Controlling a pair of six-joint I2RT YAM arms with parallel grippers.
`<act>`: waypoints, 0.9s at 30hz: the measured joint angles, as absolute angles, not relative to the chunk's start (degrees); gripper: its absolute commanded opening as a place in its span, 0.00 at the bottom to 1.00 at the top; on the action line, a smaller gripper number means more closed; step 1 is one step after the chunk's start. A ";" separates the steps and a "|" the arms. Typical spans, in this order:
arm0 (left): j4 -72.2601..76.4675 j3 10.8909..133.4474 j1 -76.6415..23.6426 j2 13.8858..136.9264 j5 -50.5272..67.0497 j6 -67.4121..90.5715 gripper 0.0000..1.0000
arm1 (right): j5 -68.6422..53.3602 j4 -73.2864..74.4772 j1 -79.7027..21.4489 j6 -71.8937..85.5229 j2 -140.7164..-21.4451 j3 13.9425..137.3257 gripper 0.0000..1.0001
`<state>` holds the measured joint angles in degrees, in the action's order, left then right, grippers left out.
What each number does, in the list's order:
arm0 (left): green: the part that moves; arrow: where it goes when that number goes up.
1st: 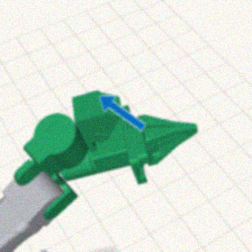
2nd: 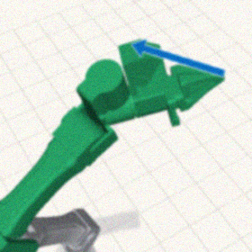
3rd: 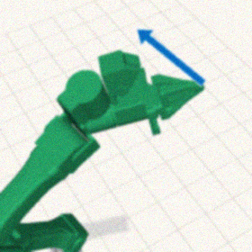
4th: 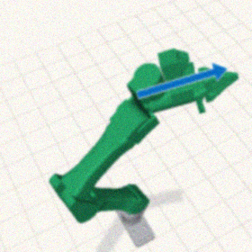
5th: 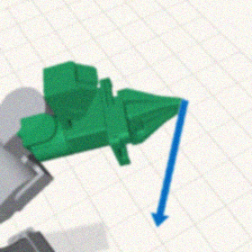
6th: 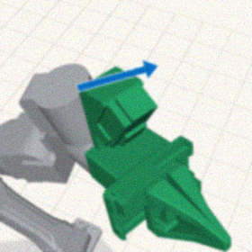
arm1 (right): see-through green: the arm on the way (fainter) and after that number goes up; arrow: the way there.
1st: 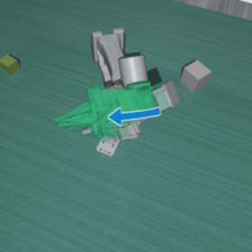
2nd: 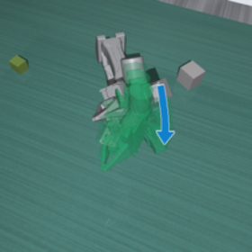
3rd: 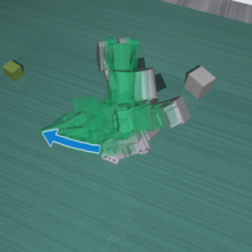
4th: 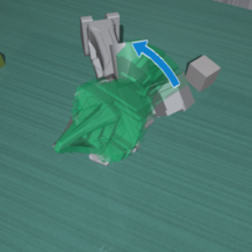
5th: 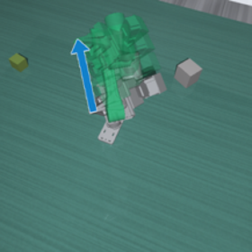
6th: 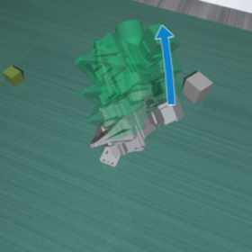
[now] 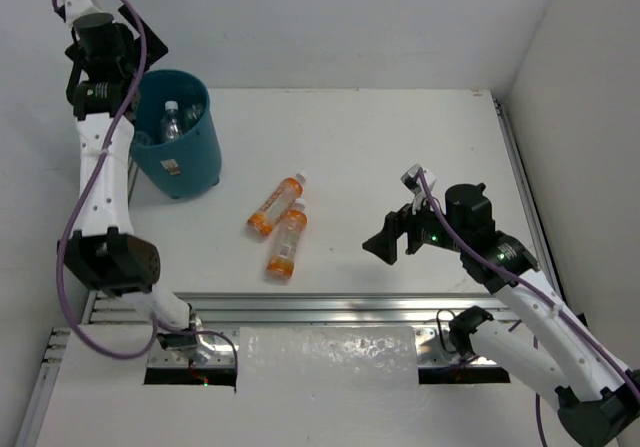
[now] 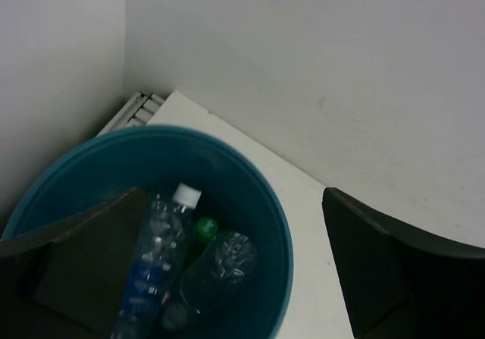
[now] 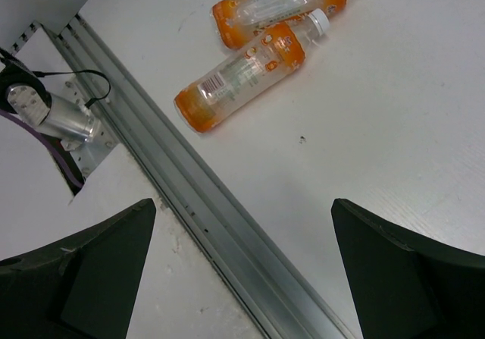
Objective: Put the plastic bottles in the bin
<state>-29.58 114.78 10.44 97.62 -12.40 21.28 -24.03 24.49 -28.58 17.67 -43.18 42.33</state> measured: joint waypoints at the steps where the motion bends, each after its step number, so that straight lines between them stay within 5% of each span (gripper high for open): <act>1: -29.74 111.98 9.93 94.54 -12.29 21.32 1.00 | -23.97 24.49 -28.58 17.78 -43.59 42.35 0.99; 10: -27.40 89.49 -22.00 75.37 -12.40 18.41 1.00 | -21.45 25.36 -28.58 18.76 -43.22 42.35 0.99; 22: -33.76 86.67 -26.98 109.08 -5.74 13.74 0.92 | -21.19 28.97 -28.58 19.25 -38.39 42.35 0.99; 27: -35.79 87.85 -27.03 114.06 -5.89 13.56 0.87 | -21.19 29.58 -28.58 19.22 -38.50 42.28 0.99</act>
<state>-35.79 87.85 -27.03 114.06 -5.89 13.56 -21.19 29.58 -28.58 19.22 -38.50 42.28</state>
